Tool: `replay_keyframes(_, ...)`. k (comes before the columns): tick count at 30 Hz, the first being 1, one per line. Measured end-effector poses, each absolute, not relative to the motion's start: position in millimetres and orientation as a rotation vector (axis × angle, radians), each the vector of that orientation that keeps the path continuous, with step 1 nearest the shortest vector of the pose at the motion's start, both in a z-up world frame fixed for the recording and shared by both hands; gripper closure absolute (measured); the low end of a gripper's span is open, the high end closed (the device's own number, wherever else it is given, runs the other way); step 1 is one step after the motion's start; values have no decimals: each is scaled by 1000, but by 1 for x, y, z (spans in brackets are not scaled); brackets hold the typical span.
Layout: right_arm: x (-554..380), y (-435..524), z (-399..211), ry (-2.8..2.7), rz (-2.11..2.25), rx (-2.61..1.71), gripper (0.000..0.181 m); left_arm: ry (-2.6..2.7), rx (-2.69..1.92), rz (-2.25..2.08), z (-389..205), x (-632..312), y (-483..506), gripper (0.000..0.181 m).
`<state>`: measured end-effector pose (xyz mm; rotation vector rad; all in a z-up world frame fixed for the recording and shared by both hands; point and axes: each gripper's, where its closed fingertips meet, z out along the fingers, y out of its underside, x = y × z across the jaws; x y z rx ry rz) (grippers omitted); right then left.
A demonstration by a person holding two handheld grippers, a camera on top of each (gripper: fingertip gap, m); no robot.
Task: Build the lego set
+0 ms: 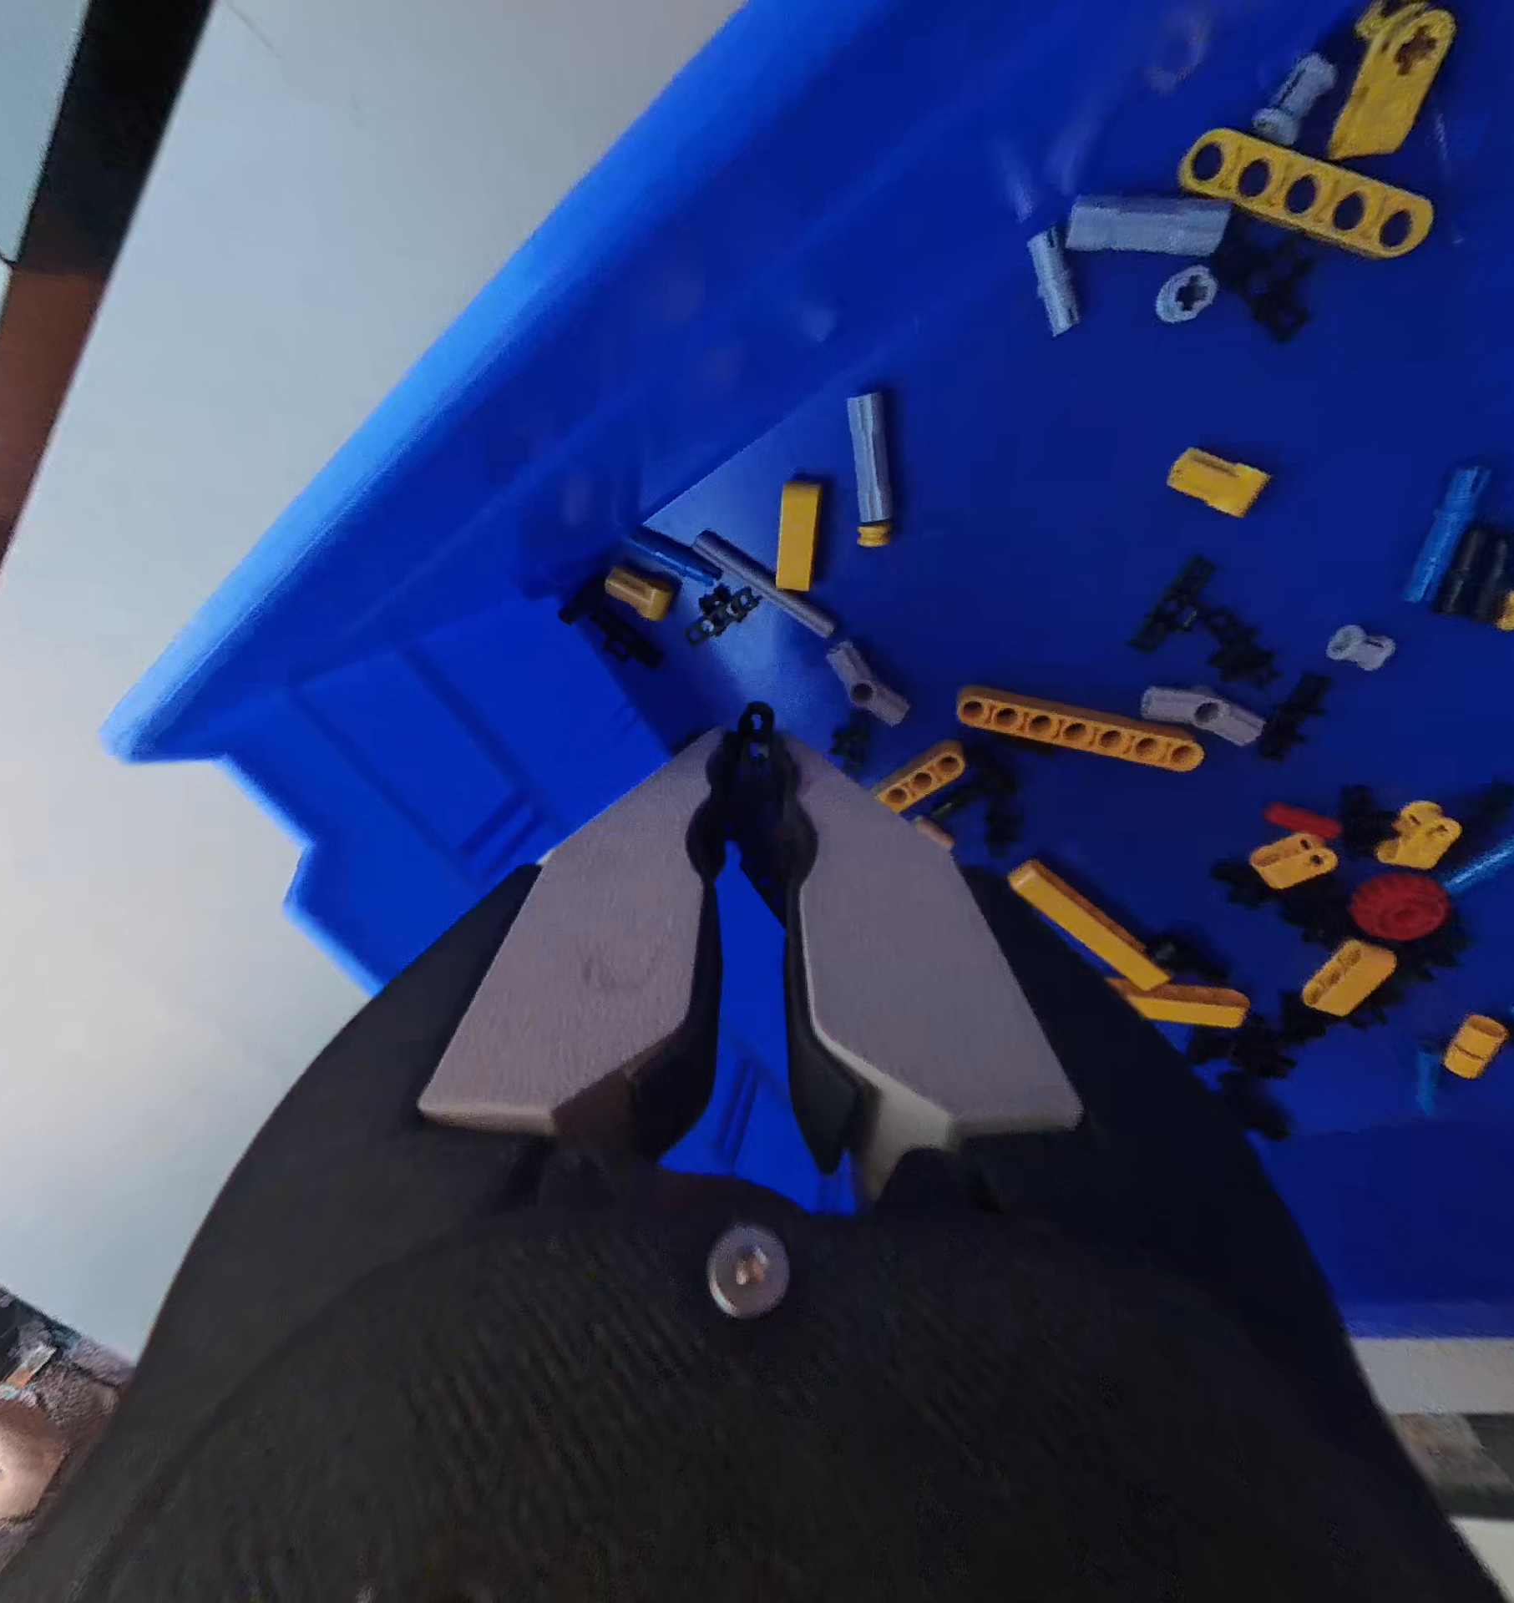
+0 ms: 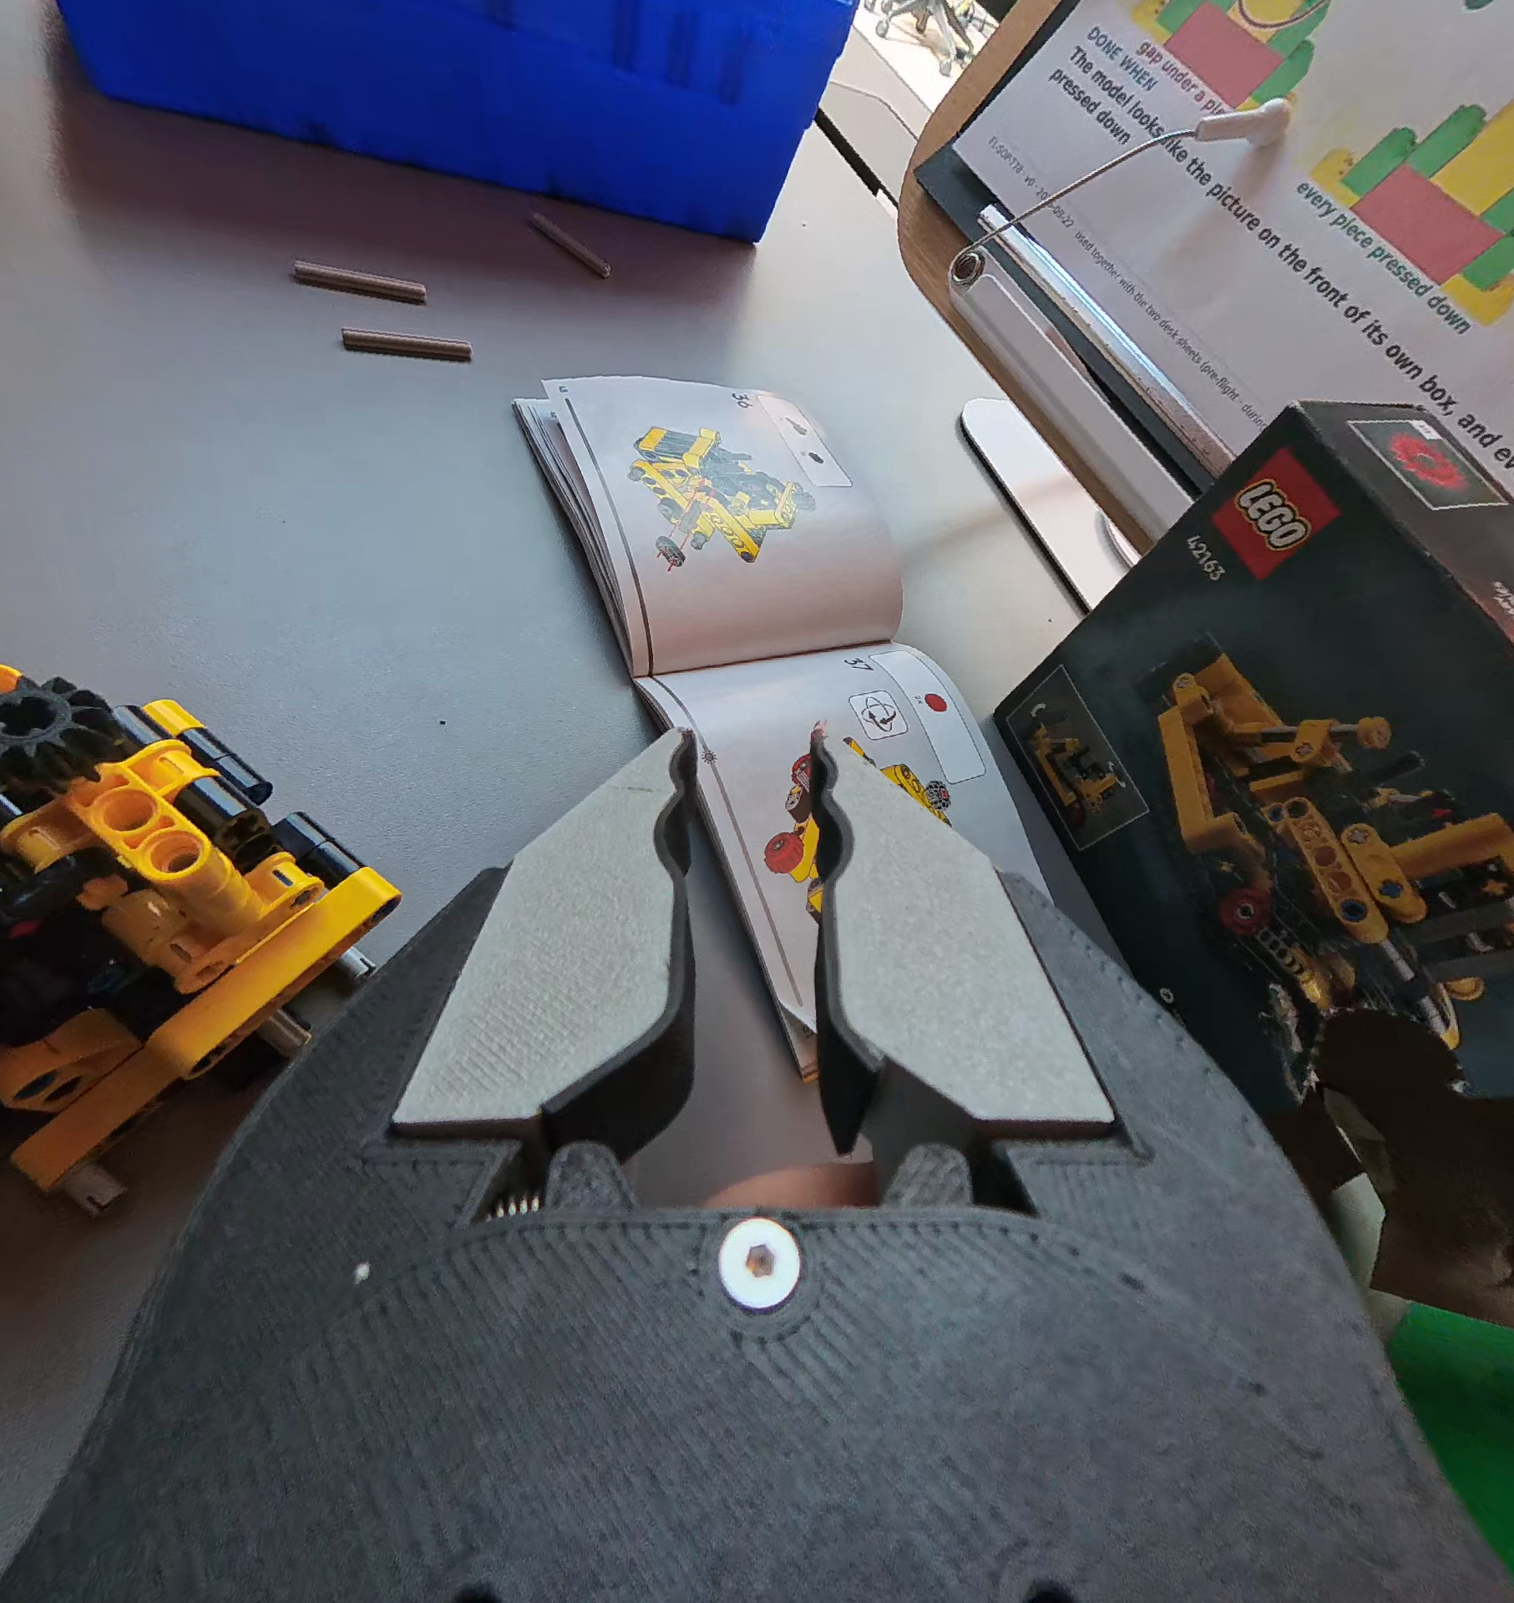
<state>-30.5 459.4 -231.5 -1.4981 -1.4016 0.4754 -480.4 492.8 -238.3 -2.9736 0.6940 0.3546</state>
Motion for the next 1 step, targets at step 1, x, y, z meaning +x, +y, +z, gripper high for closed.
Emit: replay_keyframes(1, -30, 460, -231, -1396, 478, -1500, 159, 714, -2943, 420, -229, -482, 492, 174)
